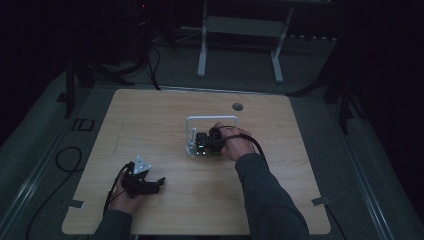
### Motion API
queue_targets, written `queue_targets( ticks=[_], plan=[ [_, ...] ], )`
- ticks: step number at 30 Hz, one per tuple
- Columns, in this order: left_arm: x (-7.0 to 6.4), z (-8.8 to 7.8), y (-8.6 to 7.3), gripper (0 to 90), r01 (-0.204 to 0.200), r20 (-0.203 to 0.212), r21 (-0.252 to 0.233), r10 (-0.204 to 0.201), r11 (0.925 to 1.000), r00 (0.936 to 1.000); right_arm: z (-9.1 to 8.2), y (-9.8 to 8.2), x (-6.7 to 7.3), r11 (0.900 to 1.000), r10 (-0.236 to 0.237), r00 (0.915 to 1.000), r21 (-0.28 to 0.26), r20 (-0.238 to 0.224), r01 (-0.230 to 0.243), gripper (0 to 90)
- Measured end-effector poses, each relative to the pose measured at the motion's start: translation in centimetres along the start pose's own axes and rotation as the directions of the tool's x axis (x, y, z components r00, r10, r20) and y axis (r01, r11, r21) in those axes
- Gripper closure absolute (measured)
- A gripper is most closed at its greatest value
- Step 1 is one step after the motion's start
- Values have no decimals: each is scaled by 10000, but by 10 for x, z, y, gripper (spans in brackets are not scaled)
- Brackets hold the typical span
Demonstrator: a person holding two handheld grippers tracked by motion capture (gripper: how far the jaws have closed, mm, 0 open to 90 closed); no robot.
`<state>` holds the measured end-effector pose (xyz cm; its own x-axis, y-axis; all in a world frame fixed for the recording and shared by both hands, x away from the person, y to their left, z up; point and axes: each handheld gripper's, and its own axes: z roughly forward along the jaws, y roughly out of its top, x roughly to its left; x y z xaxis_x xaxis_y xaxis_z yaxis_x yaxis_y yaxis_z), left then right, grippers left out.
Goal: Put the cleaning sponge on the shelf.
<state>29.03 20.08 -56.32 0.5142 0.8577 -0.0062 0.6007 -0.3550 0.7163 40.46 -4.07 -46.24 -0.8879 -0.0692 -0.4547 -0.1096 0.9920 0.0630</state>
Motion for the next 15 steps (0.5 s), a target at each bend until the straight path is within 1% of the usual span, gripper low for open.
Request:
queue_targets(
  ticks=[6, 15],
  plan=[
    [0, 0, 0, 172, 8, -1, -21, -8, 10000, 10000, 2, 1, 1, 9997, -223, 9993, 89, 300, 220, 716],
    [0, 0, 0, 172, 3, 7, 4, -3, 10000, 10000, 6, 1, 1, 9997, -134, 9980, 192, 612, 122, 718]
  ],
)
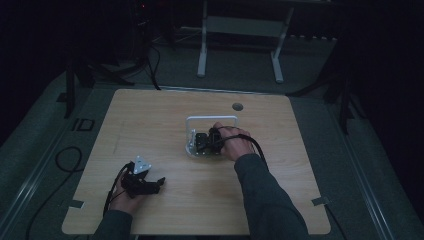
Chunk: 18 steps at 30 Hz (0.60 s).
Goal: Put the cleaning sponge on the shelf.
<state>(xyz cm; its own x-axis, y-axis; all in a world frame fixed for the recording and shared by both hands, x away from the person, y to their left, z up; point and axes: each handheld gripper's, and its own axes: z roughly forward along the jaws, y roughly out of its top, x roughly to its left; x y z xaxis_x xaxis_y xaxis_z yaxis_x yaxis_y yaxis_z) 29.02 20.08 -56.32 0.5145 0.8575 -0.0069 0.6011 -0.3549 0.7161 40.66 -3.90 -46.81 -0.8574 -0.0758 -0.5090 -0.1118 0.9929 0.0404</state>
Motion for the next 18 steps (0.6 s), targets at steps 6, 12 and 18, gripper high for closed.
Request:
queue_targets(
  ticks=[6, 12, 18],
  plan=[
    [0, 0, 0, 172, -7, -7, -10, 7, 10000, 10000, 2, -1, 1, 10000, 7, 9996, 86, 281, -9, 716],
    [0, 0, 0, 173, -15, -1, 15, 15, 10000, 10000, -2, -5, -4, 9990, 443, 9979, -85, 470, -440, 638],
    [0, 0, 0, 172, -12, -8, 7, 12, 10000, 10000, -8, -6, -2, 9985, 464, 9970, -307, 615, -445, 602]
  ],
)
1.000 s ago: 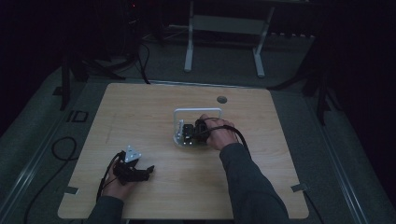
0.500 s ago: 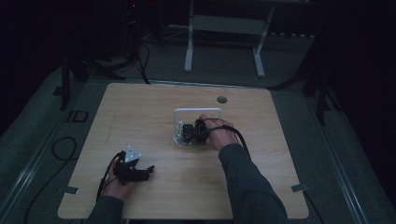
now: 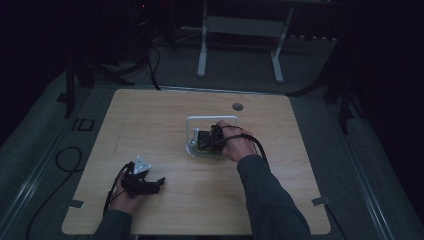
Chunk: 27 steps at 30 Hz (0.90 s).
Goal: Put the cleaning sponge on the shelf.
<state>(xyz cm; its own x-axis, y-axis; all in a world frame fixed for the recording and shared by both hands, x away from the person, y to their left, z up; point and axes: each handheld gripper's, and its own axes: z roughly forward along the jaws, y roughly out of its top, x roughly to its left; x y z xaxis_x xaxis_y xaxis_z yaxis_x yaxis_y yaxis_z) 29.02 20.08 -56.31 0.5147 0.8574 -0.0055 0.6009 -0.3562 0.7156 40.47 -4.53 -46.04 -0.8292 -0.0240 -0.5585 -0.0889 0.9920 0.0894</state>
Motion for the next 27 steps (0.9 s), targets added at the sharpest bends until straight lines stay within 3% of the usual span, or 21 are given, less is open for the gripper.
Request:
queue_targets(
  ticks=[6, 11, 19, 27],
  plan=[
    [0, 0, 0, 172, 6, -4, -13, -6, 10000, 10000, -12, -2, 0, 9991, 170, 9994, -402, 296, -158, 588],
    [0, 0, 0, 172, 7, -12, -29, -7, 10000, 10000, -15, -8, -1, 9993, 183, 9989, -320, 428, -170, 604],
    [0, 0, 0, 172, -5, -14, -29, 5, 10000, 10000, -23, -20, 5, 9946, 613, 9980, -849, 143, -599, 579],
    [0, 0, 0, 172, -9, -15, -29, 9, 10000, 10000, -38, -33, 15, 9807, 1369, 9903, -1379, -227, -1387, 569]
  ],
)
